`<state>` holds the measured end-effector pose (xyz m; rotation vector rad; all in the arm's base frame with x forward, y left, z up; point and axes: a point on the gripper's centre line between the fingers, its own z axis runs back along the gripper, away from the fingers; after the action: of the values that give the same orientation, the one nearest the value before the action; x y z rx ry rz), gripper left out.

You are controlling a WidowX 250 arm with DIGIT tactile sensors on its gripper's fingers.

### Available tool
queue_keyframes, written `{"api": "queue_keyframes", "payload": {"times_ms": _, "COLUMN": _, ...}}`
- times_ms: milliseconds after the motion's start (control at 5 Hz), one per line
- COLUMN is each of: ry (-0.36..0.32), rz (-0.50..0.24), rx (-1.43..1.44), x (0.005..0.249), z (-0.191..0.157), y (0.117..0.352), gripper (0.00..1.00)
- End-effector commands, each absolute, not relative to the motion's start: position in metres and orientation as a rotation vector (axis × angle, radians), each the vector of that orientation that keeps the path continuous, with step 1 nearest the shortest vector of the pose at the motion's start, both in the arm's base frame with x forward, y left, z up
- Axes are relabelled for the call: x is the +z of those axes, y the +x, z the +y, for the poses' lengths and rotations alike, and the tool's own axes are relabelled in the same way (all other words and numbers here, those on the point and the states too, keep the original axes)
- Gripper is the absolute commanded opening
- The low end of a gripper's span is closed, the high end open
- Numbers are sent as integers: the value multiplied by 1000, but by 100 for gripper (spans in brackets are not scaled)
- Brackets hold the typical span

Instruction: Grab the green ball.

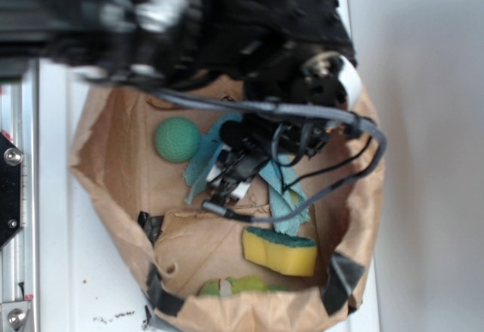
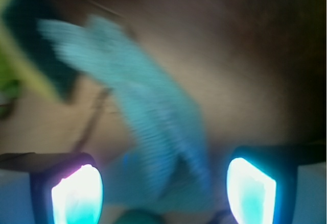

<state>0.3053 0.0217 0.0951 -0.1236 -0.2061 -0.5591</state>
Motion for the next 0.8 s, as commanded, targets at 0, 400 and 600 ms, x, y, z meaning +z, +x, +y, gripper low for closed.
{"api": "queue_keyframes", "payload": {"times_ms": 0, "ry": -62, "rz": -301, "rx": -587, "x": 127, "z": 27, "y": 277, "gripper": 100}}
{"api": "queue_keyframes", "payload": {"times_ms": 400, "ry": 19, "rz": -213, "rx": -556, "x": 112, "z": 38, "y": 260, "gripper": 100}}
{"api": "queue_keyframes", "payload": {"times_ms": 600, "ry": 19, "rz": -213, "rx": -556, "x": 112, "z": 38, "y": 260, "gripper": 100}}
